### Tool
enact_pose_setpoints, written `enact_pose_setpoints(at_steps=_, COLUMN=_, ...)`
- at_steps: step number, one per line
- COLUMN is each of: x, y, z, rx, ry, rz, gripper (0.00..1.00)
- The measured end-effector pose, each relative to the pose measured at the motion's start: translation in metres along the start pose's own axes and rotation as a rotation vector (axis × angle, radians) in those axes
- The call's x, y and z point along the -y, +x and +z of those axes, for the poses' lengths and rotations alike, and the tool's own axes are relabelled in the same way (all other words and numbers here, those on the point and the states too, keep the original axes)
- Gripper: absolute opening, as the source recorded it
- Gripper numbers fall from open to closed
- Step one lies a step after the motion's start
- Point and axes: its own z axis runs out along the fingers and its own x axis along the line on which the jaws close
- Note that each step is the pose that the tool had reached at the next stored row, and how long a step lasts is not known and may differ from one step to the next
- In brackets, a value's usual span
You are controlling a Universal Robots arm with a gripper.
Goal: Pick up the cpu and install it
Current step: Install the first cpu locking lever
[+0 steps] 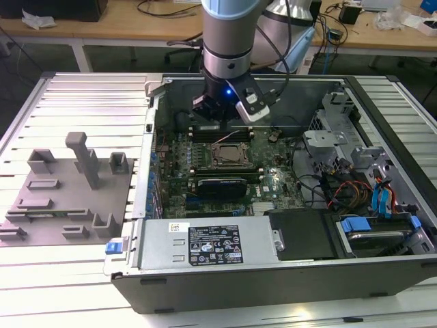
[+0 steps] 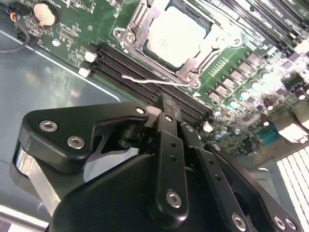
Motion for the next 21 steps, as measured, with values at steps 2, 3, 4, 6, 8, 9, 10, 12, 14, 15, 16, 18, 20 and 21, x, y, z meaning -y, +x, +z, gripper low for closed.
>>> enact_pose_setpoints(at_steps=2, x=0.0009, y=-0.0016, z=0.0039, rx=0.0000, ry=-0.0001, rz=0.000, gripper=0.11)
enact_pose_setpoints(at_steps=3, x=0.0013, y=-0.0018, z=0.0055, rx=0.0001, ry=0.0000, rz=0.000, gripper=0.11)
enact_pose_setpoints(at_steps=4, x=0.0015, y=-0.0018, z=0.0061, rx=0.0001, ry=0.0001, rz=0.000, gripper=0.11)
enact_pose_setpoints(at_steps=6, x=0.0020, y=-0.0020, z=0.0083, rx=0.0002, ry=0.0001, rz=0.001, gripper=0.11)
enact_pose_setpoints(at_steps=8, x=0.0030, y=-0.0035, z=0.0124, rx=0.0030, ry=0.0009, rz=0.013, gripper=0.11)
enact_pose_setpoints(at_steps=9, x=0.0033, y=-0.0040, z=0.0136, rx=0.0053, ry=0.0014, rz=0.022, gripper=0.11)
enact_pose_setpoints(at_steps=10, x=0.0035, y=-0.0042, z=0.0145, rx=0.0073, ry=0.0020, rz=0.031, gripper=0.11)
enact_pose_setpoints(at_steps=12, x=0.0039, y=-0.0047, z=0.0164, rx=0.0111, ry=0.0031, rz=0.048, gripper=0.11)
enact_pose_setpoints(at_steps=14, x=0.0037, y=-0.0051, z=0.0181, rx=0.0132, ry=0.0037, rz=0.057, gripper=0.11)
enact_pose_setpoints(at_steps=15, x=0.0029, y=-0.0052, z=0.0191, rx=0.0146, ry=0.0041, rz=0.063, gripper=0.11)
enact_pose_setpoints(at_steps=16, x=0.0021, y=-0.0052, z=0.0197, rx=0.0153, ry=0.0043, rz=0.066, gripper=0.11)
enact_pose_setpoints(at_steps=18, x=-0.0008, y=-0.0052, z=0.0222, rx=0.0185, ry=0.0053, rz=0.080, gripper=0.11)
enact_pose_setpoints(at_steps=20, x=-0.0025, y=-0.0052, z=0.0246, rx=0.0216, ry=0.0058, rz=0.093, gripper=0.11)
enact_pose_setpoints(at_steps=21, x=-0.0028, y=-0.0052, z=0.0256, rx=0.0227, ry=0.0061, rz=0.095, gripper=0.11)
